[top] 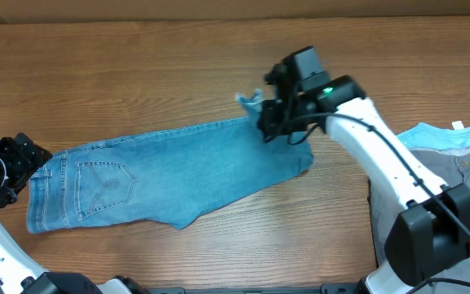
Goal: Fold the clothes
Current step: 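Fold the hems leftward over the thighs with the right gripper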
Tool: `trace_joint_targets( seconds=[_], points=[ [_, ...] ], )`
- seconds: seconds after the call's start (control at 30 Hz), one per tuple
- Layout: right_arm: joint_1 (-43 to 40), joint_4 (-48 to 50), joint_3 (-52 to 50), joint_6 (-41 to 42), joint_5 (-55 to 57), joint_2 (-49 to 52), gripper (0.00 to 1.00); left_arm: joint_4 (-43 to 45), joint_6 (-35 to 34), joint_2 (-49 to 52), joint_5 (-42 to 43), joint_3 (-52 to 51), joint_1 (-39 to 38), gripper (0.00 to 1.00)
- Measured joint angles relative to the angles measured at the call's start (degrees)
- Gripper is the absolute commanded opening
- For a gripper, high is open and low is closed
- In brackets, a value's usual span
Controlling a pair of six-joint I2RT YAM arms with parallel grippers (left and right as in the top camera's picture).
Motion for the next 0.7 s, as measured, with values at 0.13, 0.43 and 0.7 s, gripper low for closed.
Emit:
trace_joint_targets(
  seconds=[0.13,0.43,0.7],
  points=[
    [6.36,6.67,-0.31,4.15,-1.42,0.00,0.04,-0.20,-0.02,0.02,2.49,1.20,0.26,0.80],
    [20.94,24.30,-0.42,16.02,0.15,0.09,0.04,-6.21,1.14,-0.02,8.28,20.39,0.81,0.85],
    [26.05,39.43,-0.52,23.89,3.58,0.96,0.04,-7.65,1.03,-0.55,8.81,26.34,0.81,0.84]
  ],
)
